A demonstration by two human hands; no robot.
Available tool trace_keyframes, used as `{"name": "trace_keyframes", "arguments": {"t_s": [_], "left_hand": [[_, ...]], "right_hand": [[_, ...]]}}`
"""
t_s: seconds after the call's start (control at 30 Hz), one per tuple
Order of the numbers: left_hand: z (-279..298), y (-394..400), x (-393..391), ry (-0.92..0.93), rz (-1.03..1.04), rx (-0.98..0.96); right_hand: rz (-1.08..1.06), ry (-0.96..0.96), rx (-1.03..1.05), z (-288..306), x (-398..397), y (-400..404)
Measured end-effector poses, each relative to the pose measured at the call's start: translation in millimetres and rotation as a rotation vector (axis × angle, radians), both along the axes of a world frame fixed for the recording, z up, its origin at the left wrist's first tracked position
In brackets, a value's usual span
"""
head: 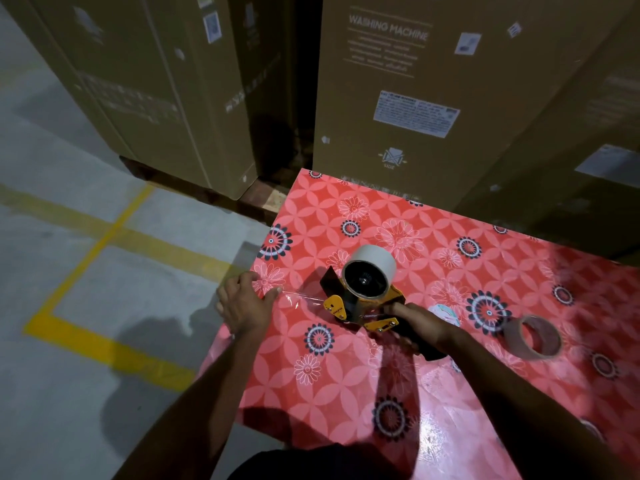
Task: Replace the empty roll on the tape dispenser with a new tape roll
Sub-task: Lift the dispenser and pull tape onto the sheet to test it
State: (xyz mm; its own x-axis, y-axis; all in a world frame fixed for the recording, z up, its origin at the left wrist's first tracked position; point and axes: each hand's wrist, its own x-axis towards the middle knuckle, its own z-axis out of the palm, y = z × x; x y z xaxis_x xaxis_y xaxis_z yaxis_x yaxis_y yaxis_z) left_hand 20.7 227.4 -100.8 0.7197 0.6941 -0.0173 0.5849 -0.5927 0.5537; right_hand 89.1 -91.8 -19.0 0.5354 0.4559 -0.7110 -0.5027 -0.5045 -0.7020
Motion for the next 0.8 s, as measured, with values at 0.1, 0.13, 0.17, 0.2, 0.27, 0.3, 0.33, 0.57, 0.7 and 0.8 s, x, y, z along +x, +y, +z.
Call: {"name": "trace_keyframes", "arguments": {"t_s": [0.1, 0.13, 0.17, 0.2, 0.27, 0.3, 0.33, 0.57, 0.7, 0.8], "left_hand": [[5, 4, 5, -0.008, 0.006, -0.058], [5, 4, 6, -0.039, -0.092, 0.003], [6, 5, 7, -0.072, -0.226, 0.078], [6, 6, 9, -0.095, -0.370, 0.153], [5, 7, 10, -0.105, -0.588, 0.235], [2, 9, 11, -0.105, -0.643, 0.230], [-3, 11, 10, -0.105, -0.670, 0.222], [-17, 11, -24, 0.071, -0.688, 0.356], [-16, -2, -36, 0.207, -0.729, 0.411], [-19, -6, -42, 0.300, -0.702, 0.428]], "right_hand": [[0.008, 0.003, -0.006, 2, 0, -1], [0.014, 0.003, 0.000, 3, 0, 0], [0.019, 0.002, 0.001, 4, 0, 0], [0.023, 0.007, 0.001, 5, 0, 0], [0.018, 0.027, -0.007, 4, 1, 0], [0.015, 0.031, -0.012, 3, 2, 0], [0.010, 0.029, -0.024, 2, 3, 0], [0.025, 0.019, -0.018, 10, 3, 3], [0.042, 0.035, -0.018, 5, 3, 2], [0.050, 0.042, -0.015, 1, 1, 1]]}}
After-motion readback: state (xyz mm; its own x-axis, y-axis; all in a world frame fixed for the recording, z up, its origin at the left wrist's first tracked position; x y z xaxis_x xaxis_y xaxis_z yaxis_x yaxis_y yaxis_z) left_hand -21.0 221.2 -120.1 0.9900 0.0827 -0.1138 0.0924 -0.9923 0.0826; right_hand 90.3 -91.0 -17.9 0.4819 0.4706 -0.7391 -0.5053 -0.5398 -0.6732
